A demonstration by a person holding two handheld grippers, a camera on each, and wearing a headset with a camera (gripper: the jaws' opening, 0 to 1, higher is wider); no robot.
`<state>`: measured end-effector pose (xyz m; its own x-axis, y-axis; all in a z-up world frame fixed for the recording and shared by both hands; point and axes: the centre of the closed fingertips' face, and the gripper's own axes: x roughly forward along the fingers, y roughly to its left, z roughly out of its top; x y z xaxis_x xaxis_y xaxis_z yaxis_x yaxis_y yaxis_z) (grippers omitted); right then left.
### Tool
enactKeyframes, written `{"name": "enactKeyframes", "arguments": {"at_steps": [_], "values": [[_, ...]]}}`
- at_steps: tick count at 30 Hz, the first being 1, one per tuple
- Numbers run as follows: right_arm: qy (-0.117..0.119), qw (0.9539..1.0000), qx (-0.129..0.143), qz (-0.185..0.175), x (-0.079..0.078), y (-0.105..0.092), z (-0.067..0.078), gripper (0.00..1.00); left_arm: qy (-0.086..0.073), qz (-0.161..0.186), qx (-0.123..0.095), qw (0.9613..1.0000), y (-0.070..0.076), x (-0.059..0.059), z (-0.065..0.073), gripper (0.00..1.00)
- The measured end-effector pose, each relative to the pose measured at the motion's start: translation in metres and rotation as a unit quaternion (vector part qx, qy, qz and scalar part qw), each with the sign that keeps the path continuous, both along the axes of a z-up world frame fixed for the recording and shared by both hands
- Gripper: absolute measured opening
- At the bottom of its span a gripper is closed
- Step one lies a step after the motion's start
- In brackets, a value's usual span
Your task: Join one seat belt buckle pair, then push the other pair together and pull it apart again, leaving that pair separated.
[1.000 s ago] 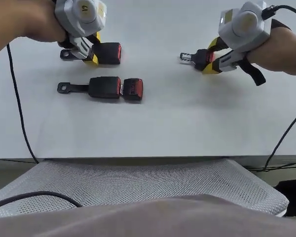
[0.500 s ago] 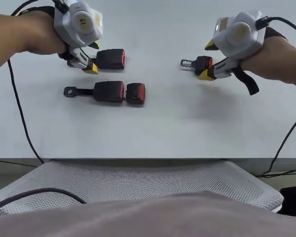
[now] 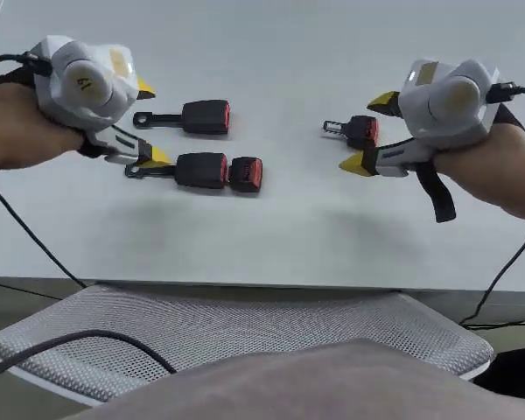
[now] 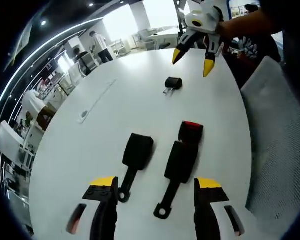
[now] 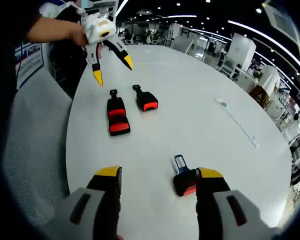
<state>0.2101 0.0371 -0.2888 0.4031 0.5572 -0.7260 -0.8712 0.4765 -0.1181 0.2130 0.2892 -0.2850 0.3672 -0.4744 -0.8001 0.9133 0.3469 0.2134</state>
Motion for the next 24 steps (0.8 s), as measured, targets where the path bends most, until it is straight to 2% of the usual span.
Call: {"name": "enactKeyframes", "arguments": {"at_steps": [5, 9, 12, 15, 16, 20, 24], "values": [[-0.010, 0.9996, 0.016, -0.019, -0.014, 0.001, 0.012, 0.68, -0.001, 0.043, -0.026, 0.9988, 0.011, -0.022, 0.012, 0.73], [-0.019, 0.9986, 0.025, -0.042, -0.026, -0.006, 0.021, 0.76, -0.002, 0.067, -0.048, 0.9966, 0.020, -0.040, 0.020, 0.78], [-0.022, 0.9979, 0.025, -0.056, -0.033, -0.013, 0.023, 0.84, 0.000, 0.093, -0.055, 0.9941, 0.031, -0.047, 0.021, 0.87], [-0.016, 0.9971, 0.029, -0.068, -0.039, -0.021, 0.024, 0.88, 0.012, 0.123, -0.060, 0.9906, 0.042, -0.055, 0.018, 0.90], [-0.012, 0.9961, 0.034, -0.080, -0.041, -0.024, 0.024, 0.90, 0.014, 0.129, -0.060, 0.9898, 0.043, -0.058, 0.018, 0.90], [-0.013, 0.9957, 0.037, -0.084, -0.049, -0.027, 0.023, 0.98, 0.016, 0.149, -0.067, 0.9864, 0.044, -0.067, 0.022, 0.99], [-0.019, 0.9958, 0.039, -0.080, -0.052, -0.026, 0.024, 1.00, 0.020, 0.163, -0.068, 0.9841, 0.052, -0.074, 0.021, 1.00]]}}
